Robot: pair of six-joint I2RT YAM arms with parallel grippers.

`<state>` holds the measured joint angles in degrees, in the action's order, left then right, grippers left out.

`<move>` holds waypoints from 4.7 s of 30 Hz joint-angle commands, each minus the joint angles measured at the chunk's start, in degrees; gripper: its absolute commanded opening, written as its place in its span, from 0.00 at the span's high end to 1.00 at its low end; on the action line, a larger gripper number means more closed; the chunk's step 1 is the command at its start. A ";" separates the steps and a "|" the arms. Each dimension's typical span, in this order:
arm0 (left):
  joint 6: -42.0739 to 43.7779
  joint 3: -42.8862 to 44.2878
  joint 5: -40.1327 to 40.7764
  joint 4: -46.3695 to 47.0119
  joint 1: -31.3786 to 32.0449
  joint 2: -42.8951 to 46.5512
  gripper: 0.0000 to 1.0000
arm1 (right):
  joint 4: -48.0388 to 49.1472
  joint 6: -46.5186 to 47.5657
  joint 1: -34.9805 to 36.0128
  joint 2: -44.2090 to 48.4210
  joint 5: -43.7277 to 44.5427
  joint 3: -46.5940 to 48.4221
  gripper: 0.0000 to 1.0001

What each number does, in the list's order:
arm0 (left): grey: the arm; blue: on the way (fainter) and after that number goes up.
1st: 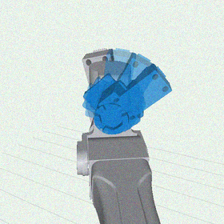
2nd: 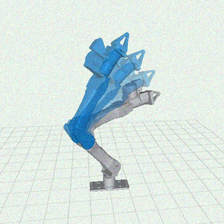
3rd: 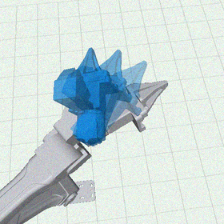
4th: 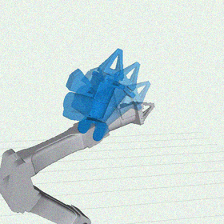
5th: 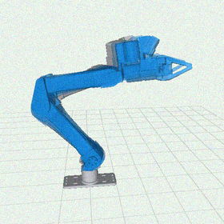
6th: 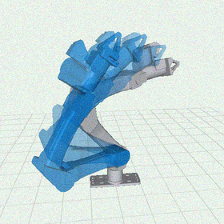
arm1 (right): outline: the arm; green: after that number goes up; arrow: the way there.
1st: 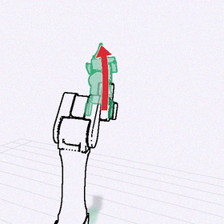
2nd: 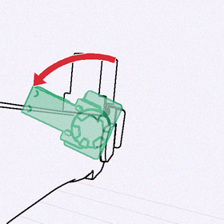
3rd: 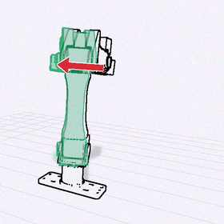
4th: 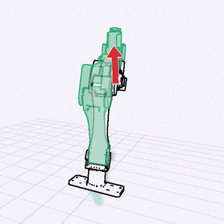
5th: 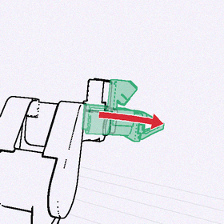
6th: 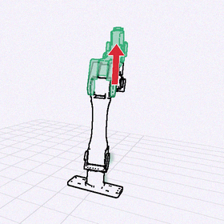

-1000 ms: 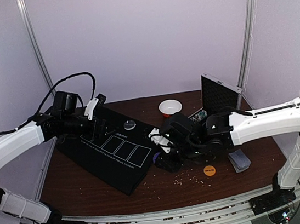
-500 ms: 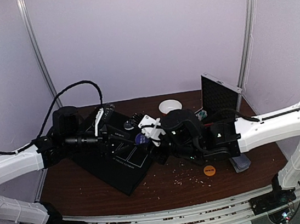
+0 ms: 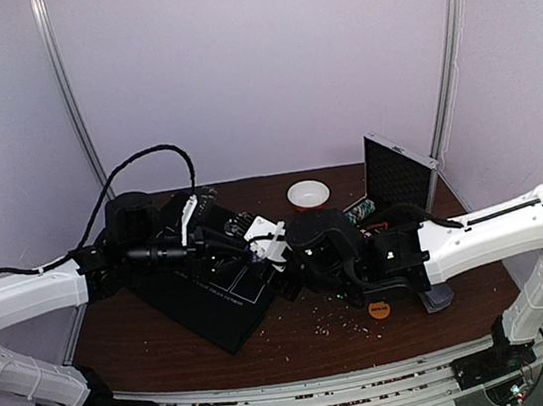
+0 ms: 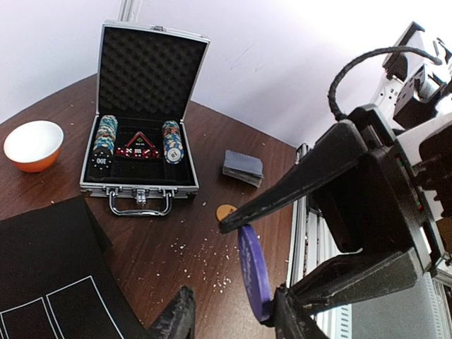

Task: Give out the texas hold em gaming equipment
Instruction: Pass from the right arm to the left, then place the small blind button on the poker table mat, then move the big blind button to the corner of the board.

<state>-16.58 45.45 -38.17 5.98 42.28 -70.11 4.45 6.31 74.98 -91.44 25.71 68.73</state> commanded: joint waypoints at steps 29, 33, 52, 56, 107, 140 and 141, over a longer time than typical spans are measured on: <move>2.93 3.19 3.28 -1.22 2.81 -1.24 1.00 | 0.15 0.96 0.49 -0.72 4.58 -0.26 0.53; -0.22 3.46 8.88 -3.30 2.59 -1.60 1.00 | -0.98 0.19 0.47 0.23 5.84 -0.78 0.31; -17.07 -14.29 2.48 -10.38 -15.23 -8.05 1.00 | -7.10 -10.98 -4.49 10.24 -1.26 -7.67 0.18; -17.49 -15.22 2.04 -10.51 -15.39 -9.57 1.00 | -10.42 -12.31 -4.64 9.47 -1.64 -6.51 0.18; -3.50 -0.88 28.21 -25.36 -13.83 -1.89 0.25 | -44.25 -34.22 -23.64 -6.72 -26.98 -14.68 0.35; -2.53 -0.79 28.08 -25.39 -13.75 -0.49 0.25 | -44.74 -33.00 -13.71 -13.20 -27.43 -7.38 0.51; -2.38 -0.72 28.14 -25.32 -13.77 -0.56 0.25 | -44.34 -32.68 -13.46 -13.09 -28.30 -7.52 0.53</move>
<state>-20.01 43.66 -10.07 -20.99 28.18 -71.57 -41.08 -27.49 61.47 -102.83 -1.56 63.29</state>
